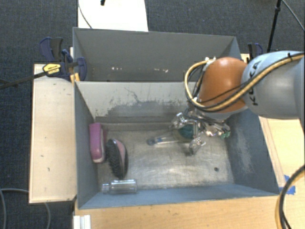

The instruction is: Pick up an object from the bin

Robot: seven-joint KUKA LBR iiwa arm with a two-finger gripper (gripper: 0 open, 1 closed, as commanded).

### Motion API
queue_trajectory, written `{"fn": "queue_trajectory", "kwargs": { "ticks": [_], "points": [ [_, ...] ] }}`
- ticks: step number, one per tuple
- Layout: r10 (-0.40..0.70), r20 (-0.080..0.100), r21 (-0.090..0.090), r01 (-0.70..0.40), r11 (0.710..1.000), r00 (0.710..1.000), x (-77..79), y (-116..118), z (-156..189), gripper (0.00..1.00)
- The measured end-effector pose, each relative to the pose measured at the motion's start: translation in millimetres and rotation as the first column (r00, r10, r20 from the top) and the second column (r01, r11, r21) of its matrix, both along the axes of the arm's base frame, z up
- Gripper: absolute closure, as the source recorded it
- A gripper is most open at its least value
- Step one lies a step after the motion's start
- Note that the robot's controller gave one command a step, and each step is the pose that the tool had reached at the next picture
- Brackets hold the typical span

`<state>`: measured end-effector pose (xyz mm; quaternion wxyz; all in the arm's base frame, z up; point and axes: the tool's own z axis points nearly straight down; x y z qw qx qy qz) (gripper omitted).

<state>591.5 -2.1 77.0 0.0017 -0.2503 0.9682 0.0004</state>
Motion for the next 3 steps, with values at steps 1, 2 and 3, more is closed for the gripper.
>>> {"fn": "queue_trajectory", "kwargs": {
  "ticks": [1, 2, 3],
  "points": [
    [0.058, 0.004, -0.001, -0.058, 0.998, 0.998, -1.5, -25, 14, 0.00],
    [0.058, 0.004, 0.000, -0.058, 0.998, 0.998, -1.2, -24, 15, 1.00],
    [0.248, 0.008, -0.005, -0.248, 0.969, 0.969, -0.8, -59, 162, 1.00]
  ]
}}
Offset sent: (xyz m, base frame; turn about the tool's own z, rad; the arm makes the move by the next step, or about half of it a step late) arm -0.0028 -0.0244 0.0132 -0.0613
